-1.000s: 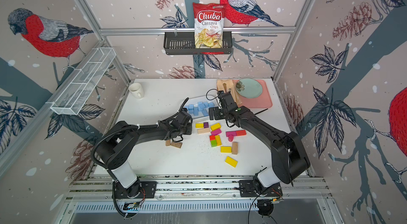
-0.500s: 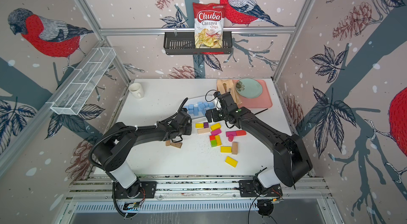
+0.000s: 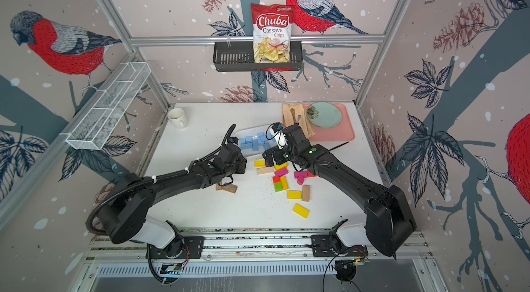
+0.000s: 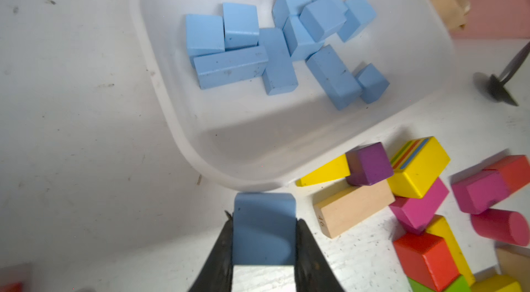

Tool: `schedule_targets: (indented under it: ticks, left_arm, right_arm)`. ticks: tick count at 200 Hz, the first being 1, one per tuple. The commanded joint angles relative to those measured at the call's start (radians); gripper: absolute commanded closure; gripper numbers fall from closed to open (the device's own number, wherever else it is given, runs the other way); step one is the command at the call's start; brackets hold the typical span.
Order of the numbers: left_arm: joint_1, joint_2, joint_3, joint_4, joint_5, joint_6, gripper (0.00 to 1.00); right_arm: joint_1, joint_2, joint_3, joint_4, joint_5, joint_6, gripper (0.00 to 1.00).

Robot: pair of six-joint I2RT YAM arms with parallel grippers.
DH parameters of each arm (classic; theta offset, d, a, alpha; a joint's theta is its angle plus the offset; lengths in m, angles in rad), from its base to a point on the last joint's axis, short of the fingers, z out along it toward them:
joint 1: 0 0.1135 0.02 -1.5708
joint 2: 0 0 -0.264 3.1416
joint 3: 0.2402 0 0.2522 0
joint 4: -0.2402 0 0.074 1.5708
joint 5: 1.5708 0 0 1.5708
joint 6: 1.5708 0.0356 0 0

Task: Pick out the blue building blocks
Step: Pick up the building block from the center of the board, then place the building block in the storage box.

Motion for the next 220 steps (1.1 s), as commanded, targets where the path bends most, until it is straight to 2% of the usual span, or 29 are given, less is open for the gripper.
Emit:
schedule_targets:
  ticks: [1,45,131,220]
  left_arm:
    - [0.001,-0.044,0.005,-0.009,-0.012,-0.007,1.0]
    - [0.002,-0.027,0.102,-0.017,-0.003,0.017,1.0]
    - [0.009,0.278,0.426,-0.037,0.067,0.085,1.0]
    - [0.085,0.536,0.659,-0.055,0.112,0.113,1.0]
  right_arm:
    - [0.018,-0.031,-0.01,0.044,-0.031,-0.044,0.0]
    - [0.045,-0.074,-0.025,0.058,-0.036,-0.064,0.0]
    - [0.049,-0.147,-0.071,0.057,0.006,-0.056,0.0]
    - [0.042,-0.173,-0.103,0.057,0.037,-0.048,0.0]
